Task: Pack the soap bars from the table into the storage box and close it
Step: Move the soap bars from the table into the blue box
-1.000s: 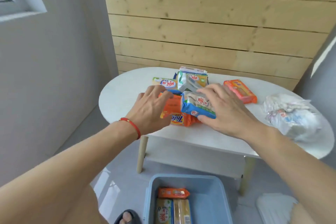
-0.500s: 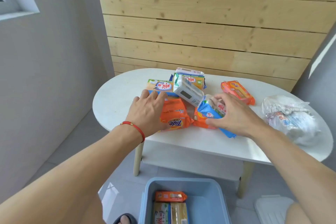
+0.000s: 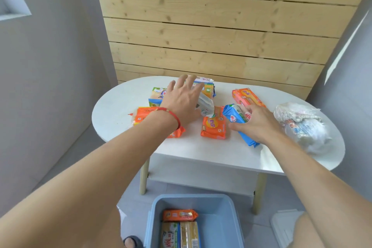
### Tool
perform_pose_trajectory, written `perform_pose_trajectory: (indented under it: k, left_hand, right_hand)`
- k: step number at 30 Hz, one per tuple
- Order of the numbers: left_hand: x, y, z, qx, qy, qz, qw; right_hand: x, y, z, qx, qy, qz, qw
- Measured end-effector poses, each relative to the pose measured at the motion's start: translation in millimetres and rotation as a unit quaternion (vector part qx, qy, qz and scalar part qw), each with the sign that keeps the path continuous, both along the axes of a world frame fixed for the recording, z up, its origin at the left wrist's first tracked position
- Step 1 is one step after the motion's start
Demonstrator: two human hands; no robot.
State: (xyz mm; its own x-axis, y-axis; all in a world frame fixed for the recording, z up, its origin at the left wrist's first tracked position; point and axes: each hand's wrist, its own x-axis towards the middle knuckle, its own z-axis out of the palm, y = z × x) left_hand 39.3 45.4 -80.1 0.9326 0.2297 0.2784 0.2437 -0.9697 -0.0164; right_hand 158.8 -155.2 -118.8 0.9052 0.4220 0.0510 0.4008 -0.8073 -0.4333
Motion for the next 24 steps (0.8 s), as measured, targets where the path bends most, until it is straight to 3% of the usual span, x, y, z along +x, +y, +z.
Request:
perform_pose_trajectory:
  k: [3,6,8,11,14,16,17,19,21,24]
  left_hand:
    - [25,2,4,0.089,0.135,0.032,0.986]
    - [33,-4,9,0.215,0.146,0.04,0.965]
    - [34,-7,13,0.24,0.138,0.043,0.96]
    - [27,-16,12,0.185,0.079,0.066,0.977]
    - [16,-28,6,0.08,-0.016,0.102,0.991]
    - [12,-34,2,0.021,-0.035,0.121,0.992]
    - [9,-36,-1,-0.005,-0.045,0.132,0.99]
    - [4,-35,-5,-0.027,-0.065,0.162,0.984]
    - [-3,-32,-9,-0.015,-0.064,0.181,0.981]
    - [-15,-24,-15,0.006,-0.069,0.175,0.982]
  right_hand:
    - [3,0,-8,-0.056,0.015,-0.043,0.997]
    - [7,-2,-13,-0.089,0.018,-0.081,0.993]
    - [10,0,-14,-0.087,0.025,-0.094,0.991]
    - [10,-1,-12,-0.122,0.029,-0.106,0.986]
    - [4,5,-2,-0.234,-0.109,-0.091,0.962]
    - [-3,20,2,-0.19,-0.205,-0.025,0.96]
    - [-9,31,1,-0.144,-0.21,0.012,0.967]
    - [-21,52,-7,-0.078,-0.133,0.052,0.987]
    - [-29,70,-17,-0.058,-0.033,0.026,0.997]
    - [-27,81,-18,-0.052,0.008,-0.009,0.999]
